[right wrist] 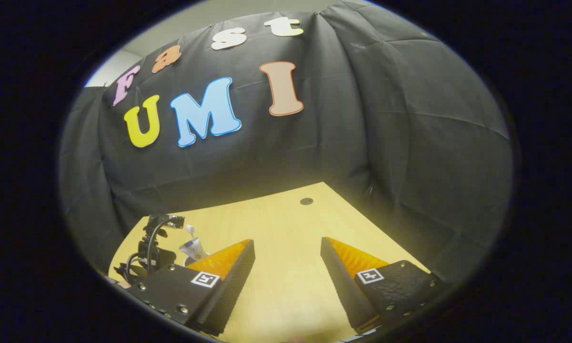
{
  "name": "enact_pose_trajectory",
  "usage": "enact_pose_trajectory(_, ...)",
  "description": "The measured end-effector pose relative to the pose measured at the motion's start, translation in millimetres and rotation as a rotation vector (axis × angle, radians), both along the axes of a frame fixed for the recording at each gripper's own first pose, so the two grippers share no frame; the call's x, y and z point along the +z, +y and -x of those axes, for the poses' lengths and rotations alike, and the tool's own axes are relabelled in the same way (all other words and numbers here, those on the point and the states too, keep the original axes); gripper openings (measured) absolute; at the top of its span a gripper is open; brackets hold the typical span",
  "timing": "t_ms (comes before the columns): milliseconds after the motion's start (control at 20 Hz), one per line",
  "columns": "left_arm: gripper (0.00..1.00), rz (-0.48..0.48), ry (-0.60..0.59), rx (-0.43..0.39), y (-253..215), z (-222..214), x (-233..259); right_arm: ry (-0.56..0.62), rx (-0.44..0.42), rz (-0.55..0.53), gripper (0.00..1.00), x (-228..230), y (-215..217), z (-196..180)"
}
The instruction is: Put the toothbrush and toothpaste on the desktop into the cup, then pick up the cup and place it on the coaster on the desktop.
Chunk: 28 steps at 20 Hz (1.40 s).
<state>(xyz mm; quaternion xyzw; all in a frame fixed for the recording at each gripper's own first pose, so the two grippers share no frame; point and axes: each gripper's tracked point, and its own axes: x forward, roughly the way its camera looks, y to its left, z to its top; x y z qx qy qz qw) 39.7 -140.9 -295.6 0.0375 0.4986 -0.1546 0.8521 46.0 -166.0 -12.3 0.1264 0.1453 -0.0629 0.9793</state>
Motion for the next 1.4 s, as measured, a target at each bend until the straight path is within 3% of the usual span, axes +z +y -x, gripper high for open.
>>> enact_pose_trajectory(300,0.24,-0.024,-0.003,0.002,-3,7,-3,0.005,0.024,0.019,0.89,0,2,-1)
enact_pose_trajectory(450,0.29,-0.048,-0.008,-0.025,-1,6,-4,0.009,0.033,0.019,0.89,-3,4,-1)
enact_pose_trajectory(800,0.35,0.002,-0.003,0.013,-3,9,-2,0.006,0.063,0.037,0.89,1,11,-2)
enact_pose_trajectory(900,0.46,0.047,-0.003,0.019,-10,15,5,0.006,0.081,0.051,0.89,2,14,-2)
enact_pose_trajectory(950,0.58,0.063,-0.016,0.023,-13,15,8,0.004,0.094,0.058,0.89,2,18,-1)
enact_pose_trajectory(1000,0.53,0.072,-0.036,0.026,-13,16,13,0.001,0.108,0.066,0.89,3,20,-1)
enact_pose_trajectory(1050,0.61,0.079,-0.059,0.036,-13,16,18,-0.004,0.124,0.073,0.89,5,23,-1)
enact_pose_trajectory(1100,0.55,0.090,-0.080,0.050,-12,17,25,-0.010,0.143,0.080,0.89,7,28,-2)
enact_pose_trajectory(1150,0.55,0.106,-0.097,0.070,-10,20,33,-0.019,0.161,0.088,0.89,10,32,-2)
enact_pose_trajectory(1200,0.62,0.131,-0.120,0.092,-10,21,43,-0.032,0.183,0.097,0.87,14,37,-2)
enact_pose_trajectory(1250,0.58,0.152,-0.144,0.113,-8,22,52,-0.042,0.207,0.107,0.87,16,42,-3)
enact_pose_trajectory(1350,0.81,0.171,-0.203,0.158,-2,23,73,-0.064,0.252,0.137,0.87,23,51,-3)
enact_pose_trajectory(1400,0.81,0.173,-0.242,0.178,3,23,84,-0.074,0.274,0.149,0.89,27,55,-2)
